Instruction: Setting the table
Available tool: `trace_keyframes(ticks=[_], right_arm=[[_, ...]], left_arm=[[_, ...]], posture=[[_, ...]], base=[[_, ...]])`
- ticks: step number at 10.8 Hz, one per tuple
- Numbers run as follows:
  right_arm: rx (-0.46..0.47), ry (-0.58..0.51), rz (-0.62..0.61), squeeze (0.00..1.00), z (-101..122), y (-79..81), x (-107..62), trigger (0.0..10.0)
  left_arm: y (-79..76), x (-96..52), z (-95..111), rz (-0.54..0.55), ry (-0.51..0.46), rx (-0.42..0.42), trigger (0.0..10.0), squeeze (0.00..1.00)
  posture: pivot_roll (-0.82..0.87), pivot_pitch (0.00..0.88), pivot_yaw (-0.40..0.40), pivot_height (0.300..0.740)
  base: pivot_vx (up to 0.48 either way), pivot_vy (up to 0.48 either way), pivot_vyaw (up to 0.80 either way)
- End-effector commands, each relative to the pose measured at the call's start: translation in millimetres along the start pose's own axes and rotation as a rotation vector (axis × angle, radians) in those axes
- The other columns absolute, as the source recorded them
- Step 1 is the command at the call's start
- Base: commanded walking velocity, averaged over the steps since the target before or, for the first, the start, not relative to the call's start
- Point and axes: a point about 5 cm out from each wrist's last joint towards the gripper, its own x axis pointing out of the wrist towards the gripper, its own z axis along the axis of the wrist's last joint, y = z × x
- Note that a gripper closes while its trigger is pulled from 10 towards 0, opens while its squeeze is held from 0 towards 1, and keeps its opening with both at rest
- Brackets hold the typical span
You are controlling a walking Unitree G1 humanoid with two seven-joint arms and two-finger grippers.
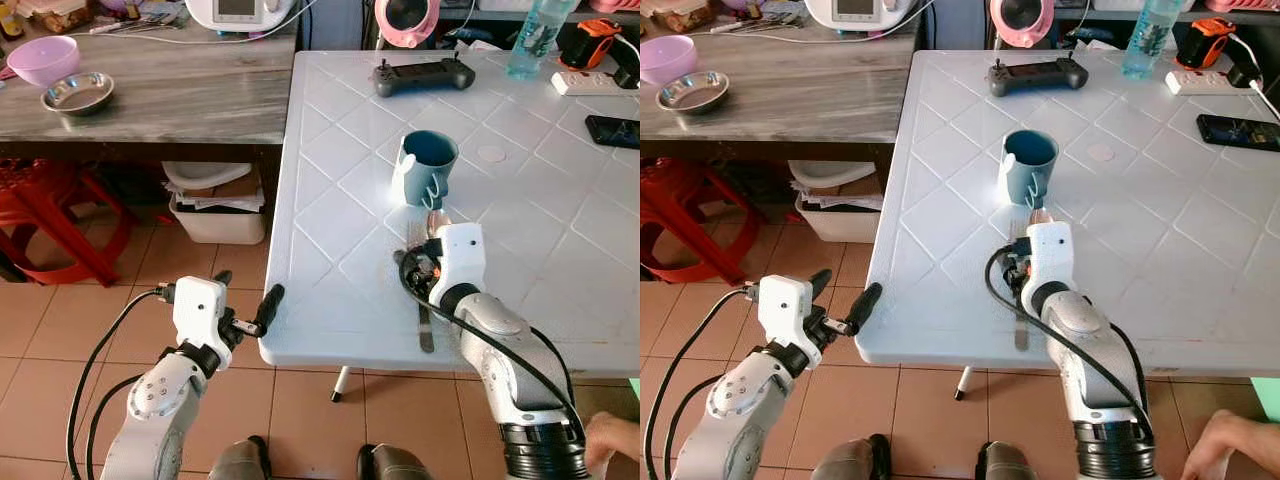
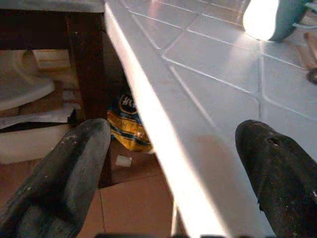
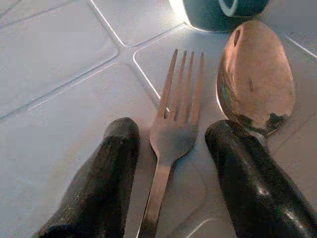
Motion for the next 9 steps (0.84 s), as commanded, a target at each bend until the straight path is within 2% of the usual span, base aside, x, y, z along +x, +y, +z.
trace_keyframes(ticks=[1, 4, 6, 9], right_arm=[[0.088, 0.296, -0.018, 0.00, -58.1, -1.9, -3.9, 0.0], [0.173, 0.311, 0.021, 0.00, -57.6, 5.3, -4.6, 0.0], [0.166, 0.335, 0.056, 0.00, -60.2, 8.7, -5.6, 0.0], [0.058, 0.321, 0.017, 0.00, -63.1, -0.7, -4.7, 0.0]], left_arm=[[-4.6, -1.6, 2.1, -0.034, -0.010, 0.008, 10.0, 0.00], [-5.3, -0.9, 1.9, -0.039, -0.008, 0.006, 10.0, 0.00], [-4.8, -0.4, 2.0, -0.040, -0.007, 0.008, 10.0, 0.00], [-4.4, -1.4, 1.4, -0.032, -0.006, 0.009, 10.0, 0.00]], posture=[[-0.02, 0.181, 0.050, 0.740], [-0.02, 0.182, 0.051, 0.740], [-0.02, 0.184, 0.048, 0.740], [-0.01, 0.184, 0.043, 0.740]], base=[[0.000, 0.000, 0.00], [0.000, 0.000, 0.00], [0.000, 0.000, 0.00], [0.000, 0.000, 0.00]])
